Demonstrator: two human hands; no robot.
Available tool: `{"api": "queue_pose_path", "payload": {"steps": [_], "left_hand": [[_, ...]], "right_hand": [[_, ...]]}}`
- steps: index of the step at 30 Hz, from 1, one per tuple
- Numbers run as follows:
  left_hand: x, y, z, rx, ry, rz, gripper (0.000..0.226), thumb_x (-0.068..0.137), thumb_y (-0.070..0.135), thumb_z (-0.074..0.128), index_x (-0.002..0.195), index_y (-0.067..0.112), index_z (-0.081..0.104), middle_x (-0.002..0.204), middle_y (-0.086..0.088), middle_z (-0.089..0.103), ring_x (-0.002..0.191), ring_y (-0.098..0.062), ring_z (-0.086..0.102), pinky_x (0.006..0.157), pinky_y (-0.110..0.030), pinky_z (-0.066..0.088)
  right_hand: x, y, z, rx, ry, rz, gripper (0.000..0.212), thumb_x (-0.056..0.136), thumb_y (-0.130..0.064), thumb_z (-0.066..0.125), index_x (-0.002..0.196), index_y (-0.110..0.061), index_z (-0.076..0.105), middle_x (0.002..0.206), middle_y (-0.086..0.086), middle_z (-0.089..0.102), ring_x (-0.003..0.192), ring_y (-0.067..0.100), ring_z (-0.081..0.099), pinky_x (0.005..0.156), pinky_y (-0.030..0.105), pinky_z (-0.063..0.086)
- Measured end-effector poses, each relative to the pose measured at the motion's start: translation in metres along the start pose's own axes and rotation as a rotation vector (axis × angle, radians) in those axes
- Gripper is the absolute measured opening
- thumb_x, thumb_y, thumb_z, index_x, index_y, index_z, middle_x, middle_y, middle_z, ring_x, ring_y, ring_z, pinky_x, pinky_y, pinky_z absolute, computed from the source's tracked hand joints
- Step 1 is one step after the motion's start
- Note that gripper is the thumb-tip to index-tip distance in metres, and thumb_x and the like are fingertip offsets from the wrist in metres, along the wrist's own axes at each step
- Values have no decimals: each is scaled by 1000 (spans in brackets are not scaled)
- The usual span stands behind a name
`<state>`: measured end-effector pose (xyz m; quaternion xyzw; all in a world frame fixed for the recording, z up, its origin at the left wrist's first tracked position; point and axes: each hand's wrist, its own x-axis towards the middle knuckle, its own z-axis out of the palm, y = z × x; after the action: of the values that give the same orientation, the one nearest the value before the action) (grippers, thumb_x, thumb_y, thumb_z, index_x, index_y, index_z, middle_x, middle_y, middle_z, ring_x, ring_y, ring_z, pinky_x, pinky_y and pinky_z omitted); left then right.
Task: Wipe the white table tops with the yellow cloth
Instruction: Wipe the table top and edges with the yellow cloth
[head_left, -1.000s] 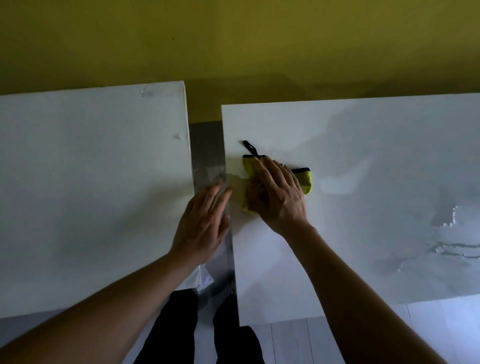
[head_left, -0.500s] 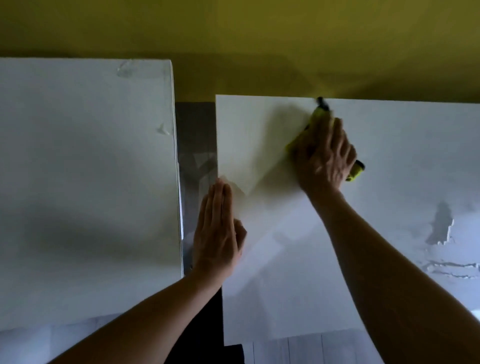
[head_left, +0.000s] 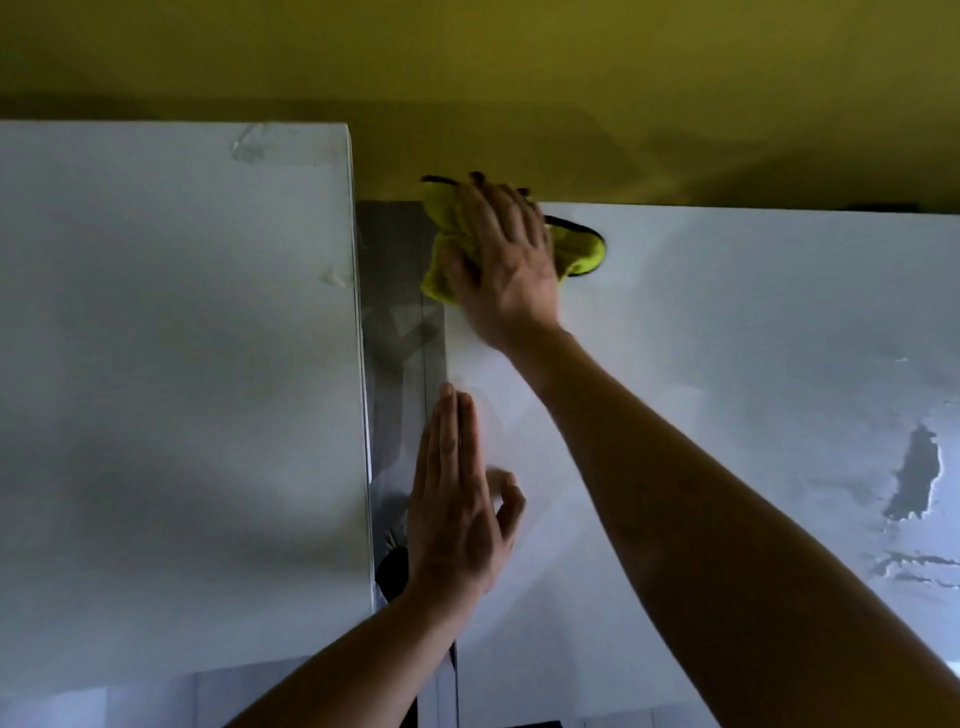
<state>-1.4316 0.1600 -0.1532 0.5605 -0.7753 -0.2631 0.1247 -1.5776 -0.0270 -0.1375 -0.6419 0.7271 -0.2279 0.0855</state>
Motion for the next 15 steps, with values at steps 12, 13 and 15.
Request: {"api": "queue_pose_path", "payload": {"steps": [12,13,15], "left_hand": [[5,-5,0,57,39,21,84,99,43,42,167,8,7,177,-4,2,163,-17,8,129,-27,16],[4,-4,0,48,37,17,84,100,45,40,167,8,6,177,-4,1,163,-16,6,128,-22,12],[4,-6,-2,32,23,13,83,101,47,37,167,8,6,177,-4,0,162,-13,4,126,-17,8]], "right_hand": [[-25,115,-52,-90,89,138,67,91,-45,43,152,-19,41,157,7,40,143,32,36,121,48,20],[-33,140,-67,-136,93,225,68,91,-49,42,154,-22,37,159,7,36,146,31,32,122,50,15],[-43,171,-88,-229,82,450,71,93,-64,37,157,-33,26,164,10,24,152,29,18,123,54,1]]}}
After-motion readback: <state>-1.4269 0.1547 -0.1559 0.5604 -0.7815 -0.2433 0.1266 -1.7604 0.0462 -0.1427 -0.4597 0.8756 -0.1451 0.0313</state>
